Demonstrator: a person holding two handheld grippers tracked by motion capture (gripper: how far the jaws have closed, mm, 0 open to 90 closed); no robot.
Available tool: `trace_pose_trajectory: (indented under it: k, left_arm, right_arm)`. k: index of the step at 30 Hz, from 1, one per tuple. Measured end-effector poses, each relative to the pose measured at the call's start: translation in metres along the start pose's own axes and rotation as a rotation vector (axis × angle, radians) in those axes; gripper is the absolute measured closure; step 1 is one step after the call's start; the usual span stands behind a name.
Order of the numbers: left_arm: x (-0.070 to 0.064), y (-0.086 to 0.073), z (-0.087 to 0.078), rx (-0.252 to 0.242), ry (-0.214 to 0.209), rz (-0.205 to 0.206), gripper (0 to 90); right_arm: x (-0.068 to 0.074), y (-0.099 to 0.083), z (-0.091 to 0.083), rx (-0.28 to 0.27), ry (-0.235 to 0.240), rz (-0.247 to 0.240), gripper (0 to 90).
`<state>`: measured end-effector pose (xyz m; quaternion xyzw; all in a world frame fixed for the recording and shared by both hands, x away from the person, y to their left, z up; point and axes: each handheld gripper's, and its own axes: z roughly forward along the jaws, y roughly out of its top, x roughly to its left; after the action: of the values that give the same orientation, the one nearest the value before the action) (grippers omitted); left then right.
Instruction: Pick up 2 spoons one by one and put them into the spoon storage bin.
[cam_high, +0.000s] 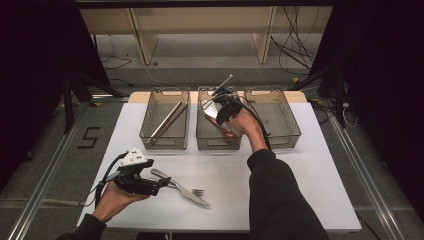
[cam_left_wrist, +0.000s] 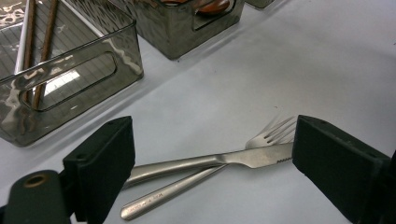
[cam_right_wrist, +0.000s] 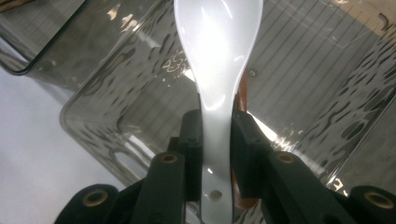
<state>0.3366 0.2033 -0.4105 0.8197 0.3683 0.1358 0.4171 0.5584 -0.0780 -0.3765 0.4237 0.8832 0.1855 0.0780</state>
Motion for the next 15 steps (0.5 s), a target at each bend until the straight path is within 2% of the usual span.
trace_pose_trajectory:
  k: [2, 4, 6, 12, 15]
  left_arm:
    - [0.000, 0.000, 0.000, 0.000, 0.000, -0.003, 12.8]
    - [0.000, 0.000, -0.001, 0.004, -0.001, 0.002, 12.8]
    - [0.001, 0.000, -0.001, 0.004, 0.000, 0.001, 12.8]
    - [0.002, 0.000, -0.002, 0.004, 0.004, -0.001, 12.8]
    - [0.002, -0.001, -0.001, 0.001, 0.009, -0.006, 12.8]
  right_arm:
    - [0.000, 0.001, 0.003, 0.010, 0.001, 0.010, 73.4]
    - [-0.001, 0.001, 0.005, 0.011, -0.011, 0.010, 66.2]
    - [-0.002, 0.001, 0.004, 0.007, 0.004, 0.025, 63.1]
    - [-0.003, -0.005, -0.006, -0.022, 0.024, 0.018, 54.6]
    - [-0.001, -0.012, -0.014, -0.054, 0.049, 0.011, 50.1]
